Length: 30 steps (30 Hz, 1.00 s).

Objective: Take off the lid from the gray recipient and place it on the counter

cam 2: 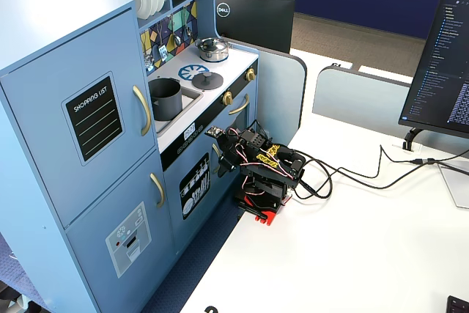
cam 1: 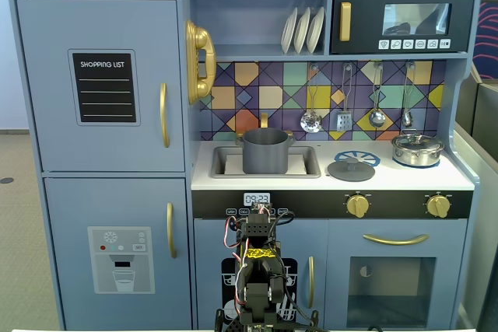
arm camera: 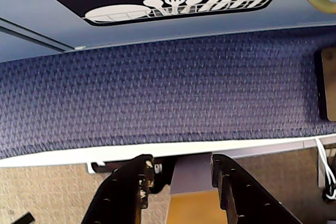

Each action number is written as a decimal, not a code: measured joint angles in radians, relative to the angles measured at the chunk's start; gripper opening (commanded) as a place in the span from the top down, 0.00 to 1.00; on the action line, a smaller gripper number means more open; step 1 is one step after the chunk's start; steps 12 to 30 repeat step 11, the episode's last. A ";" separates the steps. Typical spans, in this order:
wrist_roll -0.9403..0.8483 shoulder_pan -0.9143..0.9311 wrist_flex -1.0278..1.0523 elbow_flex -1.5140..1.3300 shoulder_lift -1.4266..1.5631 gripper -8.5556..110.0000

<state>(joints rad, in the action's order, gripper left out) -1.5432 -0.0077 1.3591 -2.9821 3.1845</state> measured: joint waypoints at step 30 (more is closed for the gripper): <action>0.002 0.002 0.000 -0.002 0.000 0.86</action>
